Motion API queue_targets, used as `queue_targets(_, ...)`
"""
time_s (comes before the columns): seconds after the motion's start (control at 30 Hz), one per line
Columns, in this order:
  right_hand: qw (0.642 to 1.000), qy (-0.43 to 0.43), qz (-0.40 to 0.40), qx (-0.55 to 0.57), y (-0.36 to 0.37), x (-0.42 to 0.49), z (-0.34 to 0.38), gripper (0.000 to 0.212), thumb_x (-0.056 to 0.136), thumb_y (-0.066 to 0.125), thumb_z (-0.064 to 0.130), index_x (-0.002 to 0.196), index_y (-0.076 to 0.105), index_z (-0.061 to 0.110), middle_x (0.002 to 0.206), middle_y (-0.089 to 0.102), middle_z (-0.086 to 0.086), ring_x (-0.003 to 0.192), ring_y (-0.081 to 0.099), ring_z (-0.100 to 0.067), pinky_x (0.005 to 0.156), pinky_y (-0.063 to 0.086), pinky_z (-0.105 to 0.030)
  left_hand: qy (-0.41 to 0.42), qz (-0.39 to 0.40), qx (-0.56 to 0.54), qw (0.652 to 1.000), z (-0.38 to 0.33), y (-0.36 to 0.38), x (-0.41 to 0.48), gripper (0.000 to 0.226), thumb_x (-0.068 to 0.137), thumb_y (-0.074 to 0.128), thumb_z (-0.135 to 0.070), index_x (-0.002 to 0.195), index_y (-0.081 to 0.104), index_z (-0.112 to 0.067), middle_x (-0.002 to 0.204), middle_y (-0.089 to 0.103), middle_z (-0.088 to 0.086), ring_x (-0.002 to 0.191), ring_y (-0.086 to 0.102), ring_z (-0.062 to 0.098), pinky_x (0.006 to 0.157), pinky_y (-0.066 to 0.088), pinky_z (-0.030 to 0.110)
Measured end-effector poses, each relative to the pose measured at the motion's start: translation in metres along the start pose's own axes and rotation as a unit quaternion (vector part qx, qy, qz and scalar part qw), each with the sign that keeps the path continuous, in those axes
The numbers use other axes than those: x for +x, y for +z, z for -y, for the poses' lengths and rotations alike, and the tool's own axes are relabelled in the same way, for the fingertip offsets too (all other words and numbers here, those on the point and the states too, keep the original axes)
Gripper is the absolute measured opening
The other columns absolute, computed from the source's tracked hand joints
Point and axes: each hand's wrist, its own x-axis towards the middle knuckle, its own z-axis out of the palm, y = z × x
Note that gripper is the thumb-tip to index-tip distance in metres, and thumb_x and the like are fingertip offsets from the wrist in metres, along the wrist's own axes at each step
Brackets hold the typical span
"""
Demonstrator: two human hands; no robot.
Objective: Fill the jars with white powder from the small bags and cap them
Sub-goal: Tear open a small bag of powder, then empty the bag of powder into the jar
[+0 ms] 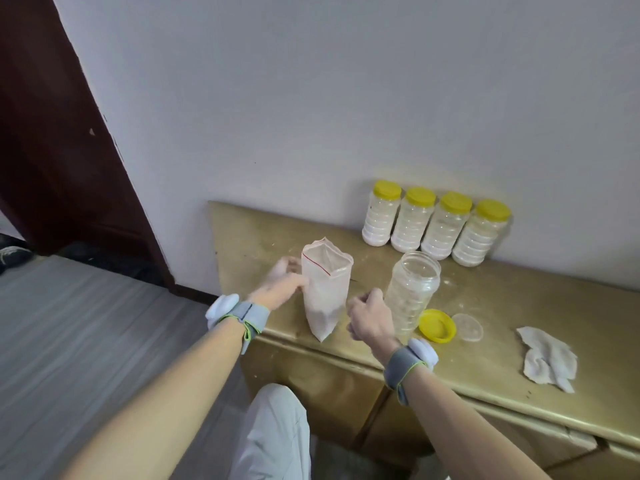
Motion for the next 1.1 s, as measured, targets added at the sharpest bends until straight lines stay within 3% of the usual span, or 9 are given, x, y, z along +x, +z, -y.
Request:
queue_targets(0.13, 0.985, 0.023, 0.102, -0.134, 0.010, 0.009, -0.025, 0.032, 0.086, 0.063, 0.019, 0.109, 0.041, 0.016, 0.094, 0.063, -0.012, 0.076, 0.064, -0.028, 0.066, 0.056, -0.035, 0.068, 0.034, 0.079, 0.994, 0.026, 0.024, 0.023, 0.135, 0.030, 0.098, -0.040, 0.143, 0.024, -0.037, 0.138, 0.047, -0.005, 0.129, 0.048, 0.015, 0.110, 0.043, 0.039)
queue_targets(0.23, 0.965, -0.003, 0.131, -0.229, 0.010, 0.012, -0.029, 0.042, 0.079, 0.072, 0.034, 0.102, 0.039, 0.024, 0.105, 0.061, -0.009, 0.092, 0.063, -0.030, 0.082, 0.057, -0.045, 0.088, 0.015, 0.039, 0.995, 0.016, 0.041, 0.027, 0.143, 0.032, 0.100, -0.052, 0.144, 0.011, -0.049, 0.143, 0.045, -0.010, 0.132, 0.047, 0.013, 0.112, 0.042, 0.039)
queue_targets(0.3, 0.956, -0.013, 0.145, -0.256, 0.009, 0.013, -0.028, 0.052, 0.072, 0.075, 0.046, 0.101, 0.038, 0.023, 0.103, 0.055, -0.004, 0.096, 0.059, -0.028, 0.078, 0.052, -0.042, 0.100, 0.014, 0.009, 0.995, 0.006, 0.047, 0.028, 0.144, 0.045, 0.101, -0.036, 0.150, 0.003, -0.041, 0.142, 0.045, -0.014, 0.131, 0.046, 0.012, 0.113, 0.038, 0.035)
queue_targets(0.37, 0.947, -0.036, 0.152, -0.281, 0.008, 0.011, -0.026, 0.061, 0.075, 0.072, 0.052, 0.115, 0.041, 0.020, 0.108, 0.051, -0.003, 0.106, 0.056, -0.028, 0.084, 0.047, -0.037, 0.090, 0.008, 0.007, 0.996, -0.001, 0.052, 0.033, 0.132, 0.052, 0.099, -0.021, 0.151, 0.013, -0.030, 0.132, 0.051, -0.010, 0.123, 0.051, 0.015, 0.109, 0.041, 0.033)
queue_targets(0.5, 0.940, -0.057, 0.148, -0.302, 0.009, 0.009, -0.030, 0.065, 0.083, 0.060, 0.057, 0.132, 0.040, 0.019, 0.121, 0.051, -0.008, 0.113, 0.056, -0.032, 0.095, 0.045, -0.038, 0.048, 0.001, 0.143, 0.989, -0.015, 0.058, 0.033, 0.074, 0.055, 0.093, -0.031, 0.121, 0.061, -0.021, 0.117, 0.068, 0.001, 0.106, 0.064, 0.020, 0.095, 0.052, 0.033)
queue_targets(0.63, 0.939, -0.058, 0.138, -0.309, 0.012, 0.006, -0.030, 0.051, 0.089, 0.052, 0.051, 0.128, 0.041, 0.020, 0.119, 0.050, -0.007, 0.114, 0.057, -0.034, 0.099, 0.044, -0.039, 0.011, 0.046, 0.254, 0.966, -0.023, 0.061, 0.028, 0.039, 0.079, 0.072, -0.041, 0.107, 0.072, -0.014, 0.110, 0.070, 0.005, 0.105, 0.064, 0.027, 0.095, 0.052, 0.034)
queue_targets(0.8, 0.944, -0.051, 0.143, -0.291, 0.014, 0.005, -0.030, 0.048, 0.091, 0.046, 0.051, 0.131, 0.042, 0.025, 0.121, 0.051, -0.009, 0.115, 0.054, -0.034, 0.103, 0.041, -0.041, 0.023, 0.032, 0.175, 0.984, -0.031, 0.056, 0.025, 0.023, 0.095, 0.055, -0.029, 0.077, 0.066, -0.021, 0.095, 0.062, 0.002, 0.089, 0.054, 0.021, 0.080, 0.041, 0.026)
queue_targets(0.97, 0.981, 0.077, 0.168, 0.057, 0.007, 0.001, -0.012, 0.068, 0.087, 0.029, 0.075, 0.121, 0.060, 0.025, 0.115, 0.067, -0.008, 0.083, 0.059, -0.022, 0.067, 0.045, -0.029, 0.089, -0.085, -0.072, 0.990, -0.062, 0.045, 0.022, 0.023, 0.102, 0.048, -0.022, 0.079, 0.051, -0.022, 0.076, 0.049, -0.005, 0.069, 0.045, 0.012, 0.060, 0.036, 0.023)
queue_targets(1.1, 0.901, 0.091, 0.195, 0.377, 0.000, -0.014, 0.024, 0.072, 0.085, 0.036, 0.083, 0.128, 0.055, 0.028, 0.113, 0.066, -0.013, 0.070, 0.063, -0.026, 0.056, 0.047, -0.028, 0.059, -0.098, -0.199, 0.973, -0.103, 0.037, 0.016, 0.039, 0.105, 0.036, -0.019, 0.066, 0.039, -0.021, 0.062, 0.044, -0.010, 0.055, 0.037, 0.010, 0.056, 0.022, 0.026)
